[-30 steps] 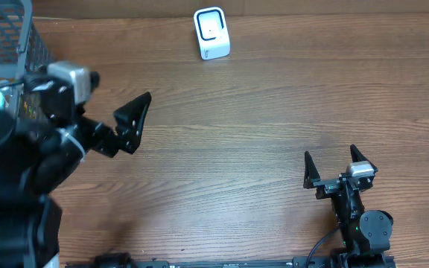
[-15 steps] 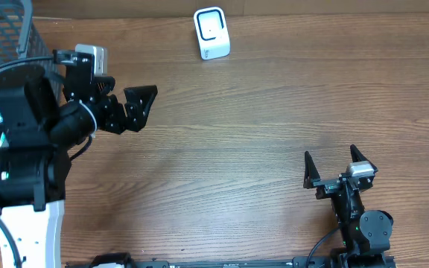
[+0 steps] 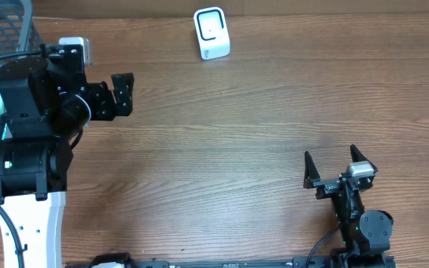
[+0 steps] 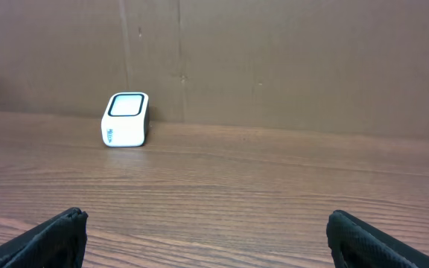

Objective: Scan the item barcode
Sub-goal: 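Move the left gripper up and over into the grey basket, then lower the left gripper and grasp the yellow bottle's cap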

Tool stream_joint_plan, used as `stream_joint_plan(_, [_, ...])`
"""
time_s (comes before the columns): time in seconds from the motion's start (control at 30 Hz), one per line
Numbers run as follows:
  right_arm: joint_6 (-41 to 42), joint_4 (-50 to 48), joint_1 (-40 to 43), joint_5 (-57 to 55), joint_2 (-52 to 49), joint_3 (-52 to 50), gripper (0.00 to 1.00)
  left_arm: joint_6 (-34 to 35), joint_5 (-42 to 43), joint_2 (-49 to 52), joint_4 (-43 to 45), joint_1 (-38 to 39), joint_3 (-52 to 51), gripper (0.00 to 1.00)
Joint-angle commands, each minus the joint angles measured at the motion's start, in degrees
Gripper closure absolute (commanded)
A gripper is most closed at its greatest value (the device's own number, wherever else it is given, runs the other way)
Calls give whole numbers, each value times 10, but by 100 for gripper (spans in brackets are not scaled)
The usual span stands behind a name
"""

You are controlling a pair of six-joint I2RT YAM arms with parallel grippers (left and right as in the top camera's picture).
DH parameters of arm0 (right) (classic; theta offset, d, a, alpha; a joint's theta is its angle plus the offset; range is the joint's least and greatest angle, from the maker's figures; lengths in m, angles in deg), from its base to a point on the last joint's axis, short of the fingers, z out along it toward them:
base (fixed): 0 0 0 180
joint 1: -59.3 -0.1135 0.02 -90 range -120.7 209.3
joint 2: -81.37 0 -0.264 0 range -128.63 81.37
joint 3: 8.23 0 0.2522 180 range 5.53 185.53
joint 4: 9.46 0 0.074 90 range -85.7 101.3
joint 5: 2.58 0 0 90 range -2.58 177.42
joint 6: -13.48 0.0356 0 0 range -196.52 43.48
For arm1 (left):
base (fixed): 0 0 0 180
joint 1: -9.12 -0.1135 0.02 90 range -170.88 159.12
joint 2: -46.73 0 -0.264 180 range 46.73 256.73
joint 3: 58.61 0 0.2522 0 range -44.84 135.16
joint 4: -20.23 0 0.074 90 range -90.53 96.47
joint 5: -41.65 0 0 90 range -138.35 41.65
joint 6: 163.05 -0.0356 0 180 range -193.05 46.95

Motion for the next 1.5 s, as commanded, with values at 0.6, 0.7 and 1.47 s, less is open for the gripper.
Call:
stream_joint_plan(0.6, [0,-1,1,1,1,-6,0,-16,-135,24,40,0,11,0])
stream_joint_plan(0.7, [0,-1,1,1,1,-6,0,-17,-212,29,90,-1,11,0])
stream_joint_plan(1.47, [0,-1,1,1,1,-6,0,-123,-91,295,-26,-231,375,0])
